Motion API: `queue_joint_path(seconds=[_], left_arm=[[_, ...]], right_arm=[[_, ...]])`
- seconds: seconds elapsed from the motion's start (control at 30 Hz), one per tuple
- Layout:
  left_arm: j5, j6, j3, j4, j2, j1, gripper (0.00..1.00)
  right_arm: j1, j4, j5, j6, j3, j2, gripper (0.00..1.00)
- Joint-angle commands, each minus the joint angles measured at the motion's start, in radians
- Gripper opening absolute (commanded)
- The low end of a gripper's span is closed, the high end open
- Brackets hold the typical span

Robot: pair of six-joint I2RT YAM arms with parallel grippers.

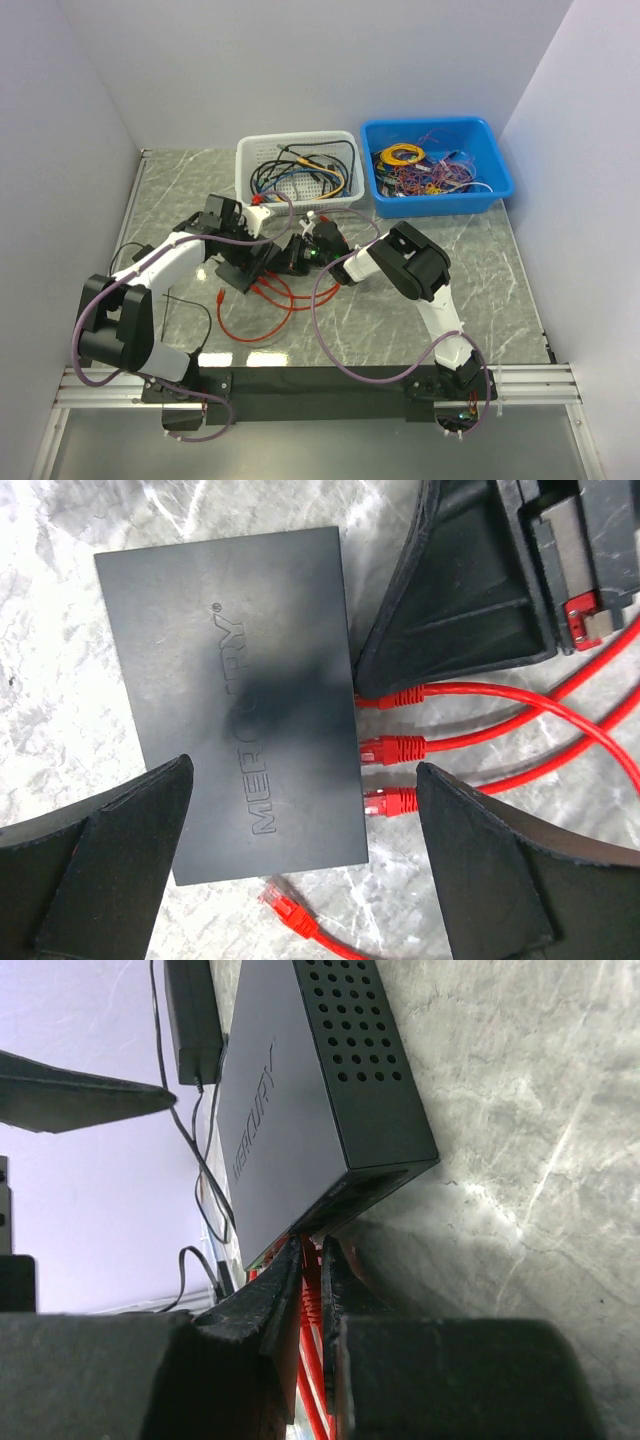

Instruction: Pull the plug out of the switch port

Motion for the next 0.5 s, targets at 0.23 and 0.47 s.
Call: queue_joint_path(seconds=[0.23,0.47], left_arm=[[-0.098,0.057,-0.120,0.066,0.021,-0.065,0.99],[-0.191,0.033,-0.138,0.127,0.073,-0.060,0.98]], right_arm=[[0.011,-0.056,0.033,-0.034,-0.017,-0.050,0.00],[0.008,-0.087,0.005,-0.081,-0.043,-0.070,0.00]])
